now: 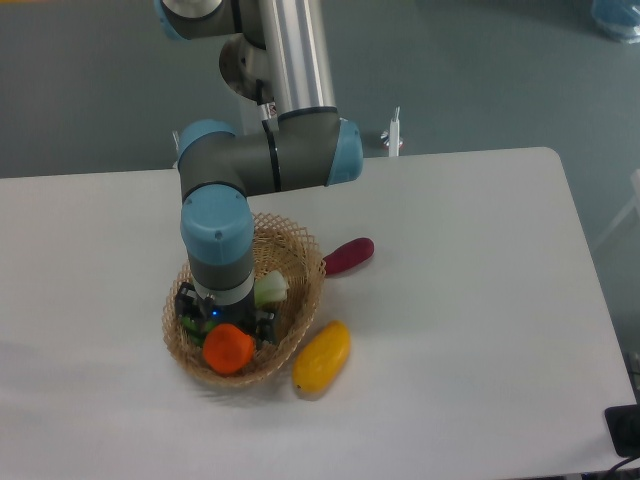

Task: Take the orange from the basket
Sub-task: 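Close the gripper around the orange inside the basket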

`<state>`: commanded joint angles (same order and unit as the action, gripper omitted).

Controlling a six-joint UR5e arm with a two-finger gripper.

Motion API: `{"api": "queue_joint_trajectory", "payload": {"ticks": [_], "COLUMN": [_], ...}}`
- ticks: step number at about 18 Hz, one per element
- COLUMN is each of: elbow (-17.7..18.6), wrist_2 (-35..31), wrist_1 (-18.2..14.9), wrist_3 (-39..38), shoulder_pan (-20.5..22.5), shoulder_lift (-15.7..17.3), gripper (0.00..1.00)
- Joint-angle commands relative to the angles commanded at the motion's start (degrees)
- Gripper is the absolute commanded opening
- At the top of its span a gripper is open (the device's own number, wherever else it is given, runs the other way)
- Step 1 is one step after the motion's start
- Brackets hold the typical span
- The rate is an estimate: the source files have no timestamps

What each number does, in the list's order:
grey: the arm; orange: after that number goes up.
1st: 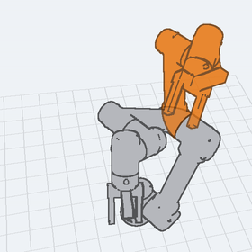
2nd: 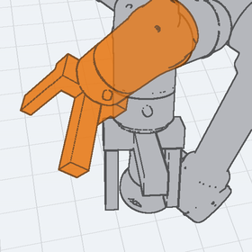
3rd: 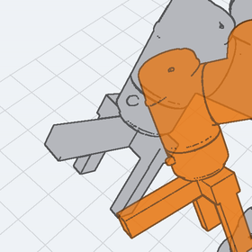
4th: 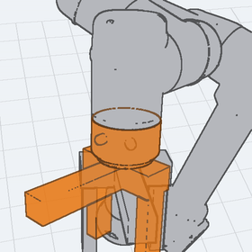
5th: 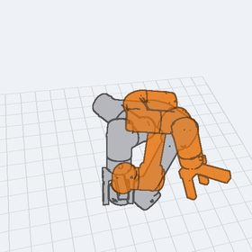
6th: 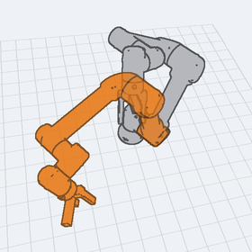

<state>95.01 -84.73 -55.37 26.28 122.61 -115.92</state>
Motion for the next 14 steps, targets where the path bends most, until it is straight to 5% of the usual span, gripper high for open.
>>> {"api": "queue_joint_trajectory", "payload": {"ticks": [14], "elbow": [-0.09], "wrist_2": [-0.09], "wrist_1": [0.97], "wrist_3": [0.17], "shoulder_pan": [-0.62], "shoulder_lift": [-2.99], "gripper": [1.00]}}
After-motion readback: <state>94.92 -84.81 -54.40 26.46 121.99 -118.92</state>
